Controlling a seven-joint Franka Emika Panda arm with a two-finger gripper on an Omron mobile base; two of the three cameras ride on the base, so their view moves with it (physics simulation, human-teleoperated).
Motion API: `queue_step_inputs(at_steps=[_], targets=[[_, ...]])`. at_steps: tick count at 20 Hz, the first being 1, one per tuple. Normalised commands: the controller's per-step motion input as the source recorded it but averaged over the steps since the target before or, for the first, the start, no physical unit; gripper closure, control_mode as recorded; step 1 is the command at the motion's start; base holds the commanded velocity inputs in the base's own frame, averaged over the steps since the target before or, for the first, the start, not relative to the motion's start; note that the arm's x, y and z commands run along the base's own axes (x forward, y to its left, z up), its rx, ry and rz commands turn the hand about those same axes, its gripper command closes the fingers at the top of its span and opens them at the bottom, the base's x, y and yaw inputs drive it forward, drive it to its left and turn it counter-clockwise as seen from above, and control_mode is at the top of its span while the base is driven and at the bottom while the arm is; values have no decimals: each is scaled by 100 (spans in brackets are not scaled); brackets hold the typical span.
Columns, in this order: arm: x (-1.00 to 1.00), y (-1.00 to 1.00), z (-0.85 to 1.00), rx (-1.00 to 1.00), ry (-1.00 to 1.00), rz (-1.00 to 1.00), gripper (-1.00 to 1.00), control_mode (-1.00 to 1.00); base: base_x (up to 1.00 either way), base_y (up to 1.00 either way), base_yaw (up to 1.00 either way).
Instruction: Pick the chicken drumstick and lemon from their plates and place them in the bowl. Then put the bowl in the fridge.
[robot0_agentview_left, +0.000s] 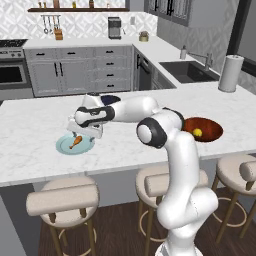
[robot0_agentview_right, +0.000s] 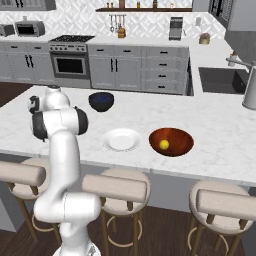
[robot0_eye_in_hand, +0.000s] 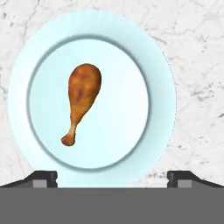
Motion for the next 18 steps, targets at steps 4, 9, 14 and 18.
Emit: queue_step_inputs(at_steps=[4,9,14,18], targets=[[26,22,-19,0,1,0,-100,-100,0,0,0],[24,4,-24,0,0,0,-100,-100,0,0,0],[20,1,-22,0,0,0,-100,-100,0,0,0],[21,8,-24,0,0,0,-100,-100,0,0,0]])
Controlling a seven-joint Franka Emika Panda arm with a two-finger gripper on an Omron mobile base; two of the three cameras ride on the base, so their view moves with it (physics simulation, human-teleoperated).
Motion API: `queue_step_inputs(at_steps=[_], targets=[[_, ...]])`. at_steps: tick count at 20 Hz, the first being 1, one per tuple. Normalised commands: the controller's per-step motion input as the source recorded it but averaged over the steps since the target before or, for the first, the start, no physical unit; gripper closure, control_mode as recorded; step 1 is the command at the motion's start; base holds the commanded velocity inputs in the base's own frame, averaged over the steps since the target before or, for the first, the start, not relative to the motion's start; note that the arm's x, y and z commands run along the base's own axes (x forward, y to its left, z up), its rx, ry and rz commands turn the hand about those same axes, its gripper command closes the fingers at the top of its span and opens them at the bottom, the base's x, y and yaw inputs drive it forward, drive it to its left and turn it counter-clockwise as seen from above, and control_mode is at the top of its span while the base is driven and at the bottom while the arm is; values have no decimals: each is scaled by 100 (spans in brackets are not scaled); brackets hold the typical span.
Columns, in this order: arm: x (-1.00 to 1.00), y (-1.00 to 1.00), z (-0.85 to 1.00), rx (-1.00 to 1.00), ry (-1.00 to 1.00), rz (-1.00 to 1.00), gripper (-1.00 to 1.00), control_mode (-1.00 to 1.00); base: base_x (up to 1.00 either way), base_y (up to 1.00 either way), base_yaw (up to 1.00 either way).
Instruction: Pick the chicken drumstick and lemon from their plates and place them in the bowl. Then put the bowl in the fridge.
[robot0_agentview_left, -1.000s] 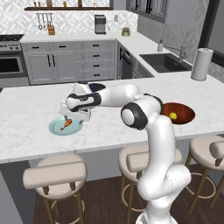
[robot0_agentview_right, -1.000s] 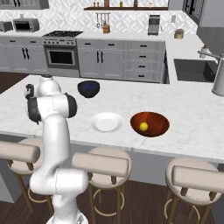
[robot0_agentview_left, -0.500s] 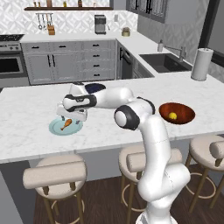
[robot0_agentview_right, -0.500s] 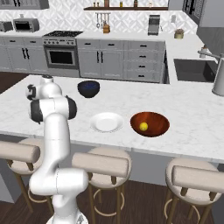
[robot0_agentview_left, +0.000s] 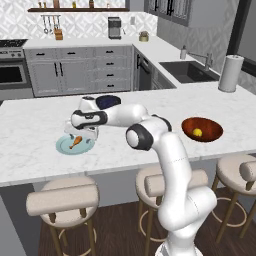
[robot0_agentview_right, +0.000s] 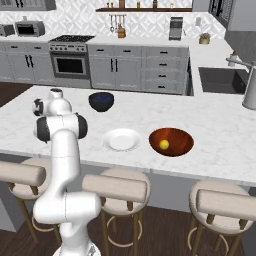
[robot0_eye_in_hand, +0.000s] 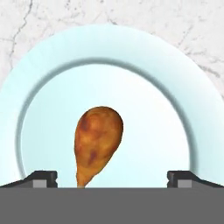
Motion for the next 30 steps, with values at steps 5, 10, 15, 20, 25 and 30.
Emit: queue_step_inputs(at_steps=[5,10,15,20,25,30], targets=[[10,4,-21,0,0,0,-100,-100,0,0,0],[23,14,-3,0,0,0,-100,-100,0,0,0],[24,4,-15,0,0,0,-100,-100,0,0,0],[-33,0,-51,0,3,0,100,-100,0,0,0],[-65,0,-63,0,0,0,100,-100,0,0,0],[-90,-31,-47,1,-1,0,100,-100,0,0,0]])
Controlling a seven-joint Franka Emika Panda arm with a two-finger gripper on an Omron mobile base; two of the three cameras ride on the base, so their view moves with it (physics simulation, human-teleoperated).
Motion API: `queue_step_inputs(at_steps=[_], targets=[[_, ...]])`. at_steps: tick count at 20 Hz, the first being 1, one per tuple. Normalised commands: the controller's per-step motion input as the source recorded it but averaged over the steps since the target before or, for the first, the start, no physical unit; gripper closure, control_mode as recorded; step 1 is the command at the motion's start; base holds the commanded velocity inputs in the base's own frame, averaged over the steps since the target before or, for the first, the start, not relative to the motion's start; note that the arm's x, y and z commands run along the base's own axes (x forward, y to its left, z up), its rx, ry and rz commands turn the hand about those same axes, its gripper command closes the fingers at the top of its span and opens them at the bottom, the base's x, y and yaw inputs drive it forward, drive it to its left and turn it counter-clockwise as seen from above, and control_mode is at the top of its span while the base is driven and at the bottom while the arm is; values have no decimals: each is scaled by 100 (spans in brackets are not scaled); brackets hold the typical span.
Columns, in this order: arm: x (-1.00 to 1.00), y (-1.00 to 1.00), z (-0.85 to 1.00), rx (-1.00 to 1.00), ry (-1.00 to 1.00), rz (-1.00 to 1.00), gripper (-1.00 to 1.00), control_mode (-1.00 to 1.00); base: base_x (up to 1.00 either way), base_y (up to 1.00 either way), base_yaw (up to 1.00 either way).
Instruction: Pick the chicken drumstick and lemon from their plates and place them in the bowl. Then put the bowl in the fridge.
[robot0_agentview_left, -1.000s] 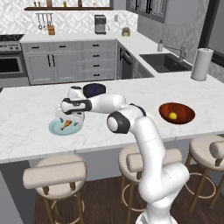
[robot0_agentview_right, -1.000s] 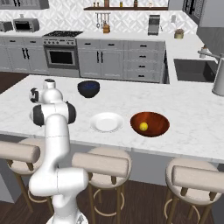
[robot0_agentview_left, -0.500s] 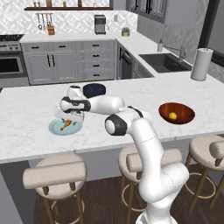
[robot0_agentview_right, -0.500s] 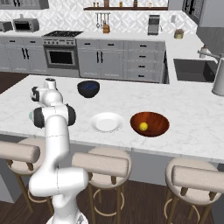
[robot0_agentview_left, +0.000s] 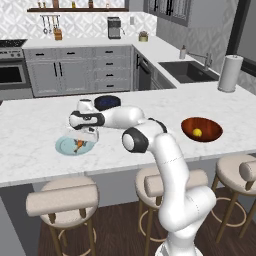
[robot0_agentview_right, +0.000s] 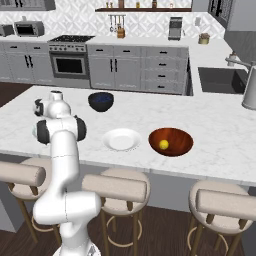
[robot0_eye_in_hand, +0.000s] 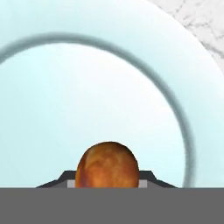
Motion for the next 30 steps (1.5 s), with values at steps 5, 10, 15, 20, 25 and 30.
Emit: queue_step_inputs(at_steps=[5,10,15,20,25,30], targets=[[-90,-53,11,0,-9,0,100,-100,0,0,0],[-74,-42,84,0,-13,0,100,-100,0,0,0],[-69,-67,74,0,-2,0,100,-100,0,0,0],[-61,-98,54,0,2,0,100,-100,0,0,0],[-61,-100,37,-4,4,0,100,-100,0,0,0],[-21,-100,27,-5,9,0,100,-100,0,0,0]])
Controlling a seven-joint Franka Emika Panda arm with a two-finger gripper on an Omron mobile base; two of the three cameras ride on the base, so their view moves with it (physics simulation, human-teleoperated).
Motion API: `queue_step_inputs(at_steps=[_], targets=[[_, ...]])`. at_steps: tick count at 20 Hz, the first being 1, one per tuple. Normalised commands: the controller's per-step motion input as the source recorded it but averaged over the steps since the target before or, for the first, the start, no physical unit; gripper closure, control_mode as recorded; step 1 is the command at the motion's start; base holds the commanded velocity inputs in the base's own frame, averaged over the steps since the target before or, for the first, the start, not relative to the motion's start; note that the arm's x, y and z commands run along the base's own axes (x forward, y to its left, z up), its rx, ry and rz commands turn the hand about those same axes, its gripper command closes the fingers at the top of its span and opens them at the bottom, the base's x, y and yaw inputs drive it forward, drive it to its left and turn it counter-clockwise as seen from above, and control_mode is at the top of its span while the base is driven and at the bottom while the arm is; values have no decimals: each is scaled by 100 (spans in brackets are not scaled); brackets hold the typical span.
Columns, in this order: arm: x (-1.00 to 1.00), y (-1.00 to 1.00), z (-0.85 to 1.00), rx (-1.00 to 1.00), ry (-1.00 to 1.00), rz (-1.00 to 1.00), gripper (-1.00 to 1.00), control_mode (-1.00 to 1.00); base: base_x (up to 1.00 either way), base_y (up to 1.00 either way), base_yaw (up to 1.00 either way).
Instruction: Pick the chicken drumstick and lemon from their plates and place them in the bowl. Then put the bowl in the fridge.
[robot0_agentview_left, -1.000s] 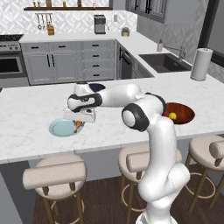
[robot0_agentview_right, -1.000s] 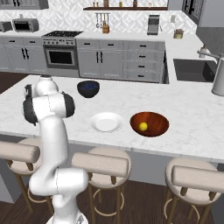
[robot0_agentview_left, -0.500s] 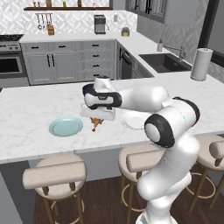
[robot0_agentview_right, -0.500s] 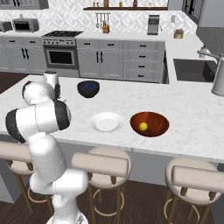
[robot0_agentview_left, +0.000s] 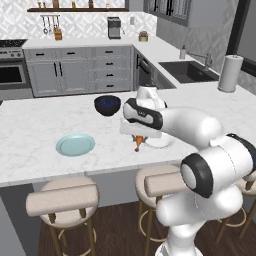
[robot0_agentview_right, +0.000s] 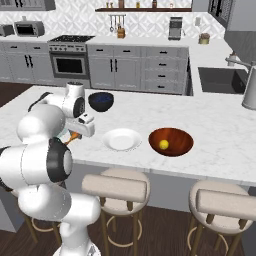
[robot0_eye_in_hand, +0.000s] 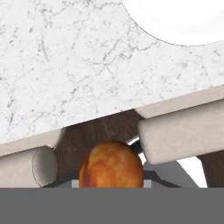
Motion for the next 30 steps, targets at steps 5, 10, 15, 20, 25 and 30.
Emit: queue_step_inputs(at_steps=[5,10,15,20,25,30], targets=[[-16,-100,39,-6,10,-4,100,-100,0,0,0],[-4,-98,42,-8,11,-4,100,-100,0,0,0],[0,-93,29,-8,11,-3,100,-100,0,0,0],[0,-100,2,-1,7,0,100,-100,0,0,0],[5,-100,0,3,0,0,100,-100,0,0,0],[42,-74,-6,5,0,0,100,-100,0,0,0]])
